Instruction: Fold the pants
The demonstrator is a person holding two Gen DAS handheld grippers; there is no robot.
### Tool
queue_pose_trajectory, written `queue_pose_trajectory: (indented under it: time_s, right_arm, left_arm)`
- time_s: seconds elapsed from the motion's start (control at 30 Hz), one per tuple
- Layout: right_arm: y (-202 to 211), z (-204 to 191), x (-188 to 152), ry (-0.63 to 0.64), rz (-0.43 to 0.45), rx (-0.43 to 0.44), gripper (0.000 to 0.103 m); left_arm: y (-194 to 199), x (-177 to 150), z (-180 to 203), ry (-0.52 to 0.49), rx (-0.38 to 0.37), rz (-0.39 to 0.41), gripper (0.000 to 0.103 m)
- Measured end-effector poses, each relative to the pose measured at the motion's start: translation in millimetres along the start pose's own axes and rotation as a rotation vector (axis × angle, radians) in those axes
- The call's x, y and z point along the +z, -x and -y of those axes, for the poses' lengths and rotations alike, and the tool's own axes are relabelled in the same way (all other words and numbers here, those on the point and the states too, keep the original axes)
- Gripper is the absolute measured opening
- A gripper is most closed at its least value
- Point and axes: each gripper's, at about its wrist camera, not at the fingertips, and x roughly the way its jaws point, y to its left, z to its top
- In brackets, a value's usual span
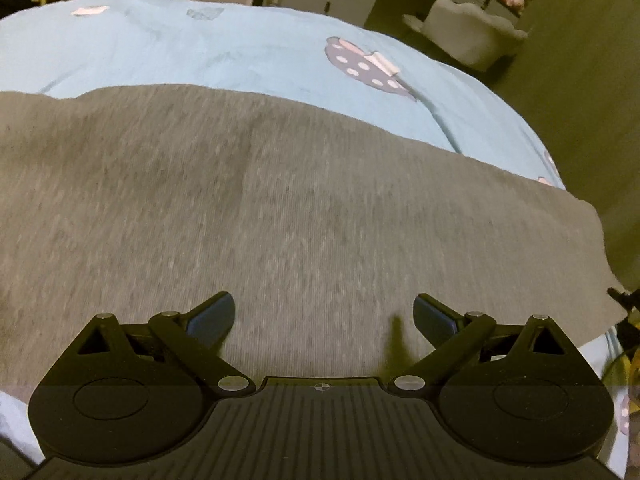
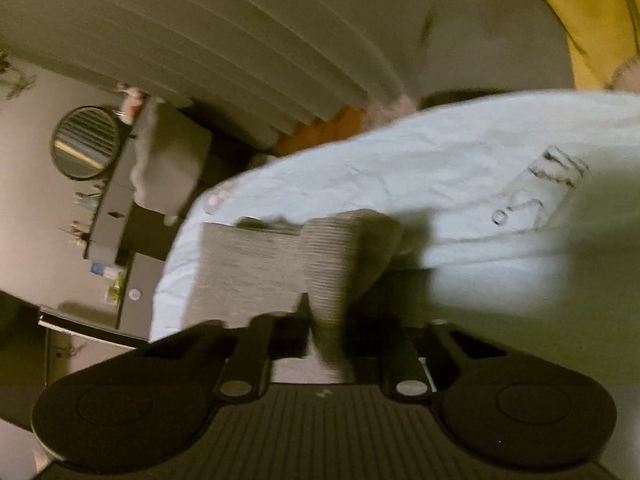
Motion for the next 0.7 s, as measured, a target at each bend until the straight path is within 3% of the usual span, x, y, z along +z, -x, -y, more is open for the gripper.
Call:
queue_pose_trajectory:
  time_s: [0.17, 0.3, 0.4, 0.5, 0.57, 0.63, 0.67, 0.7]
  right_arm:
    - [25.2, -61.0, -7.9, 0.268, 0.078, -0.015, 0.009]
    - [47.2, -146.6, -53.8, 0.567, 0.049, 0.150, 0.009]
    - [57.8, -193.6, -121.3, 0.765, -0.080, 0.315, 0.009]
    - [60.1, -208.9, -203.6, 0.935, -0.198, 0.388, 0.011]
    - [50.8, -202.4, -248.4, 1.001, -0.278, 0.367, 0.013]
    - [36.5, -186.4, -283.5, 1.018, -0.405, 0.291, 0.022]
    - [29.6, -177.5, -292.9, 1.006, -0.465, 0.243, 0.023]
    - [31.8, -168.3, -295.4, 0.982, -0.469, 0.236, 0.024]
  left_arm:
    - [-1.3, -1.1, -2.2, 0.014, 0.000, 0.007, 0.100]
    - [4.9, 1.6, -6.6, 0.055, -0.031, 0.012, 0.100]
    - [15.4, 7.3, -16.8, 0.105, -0.065, 0.041, 0.100]
    - [29.7, 13.5, -31.8, 0.152, -0.089, 0.092, 0.100]
    - [37.6, 15.3, -42.8, 0.174, -0.102, 0.122, 0.100]
    - [42.5, 16.3, -51.6, 0.188, -0.106, 0.134, 0.100]
    - [44.4, 16.2, -54.6, 0.188, -0.111, 0.138, 0.100]
    - [45.6, 16.6, -57.3, 0.184, -0.117, 0.136, 0.100]
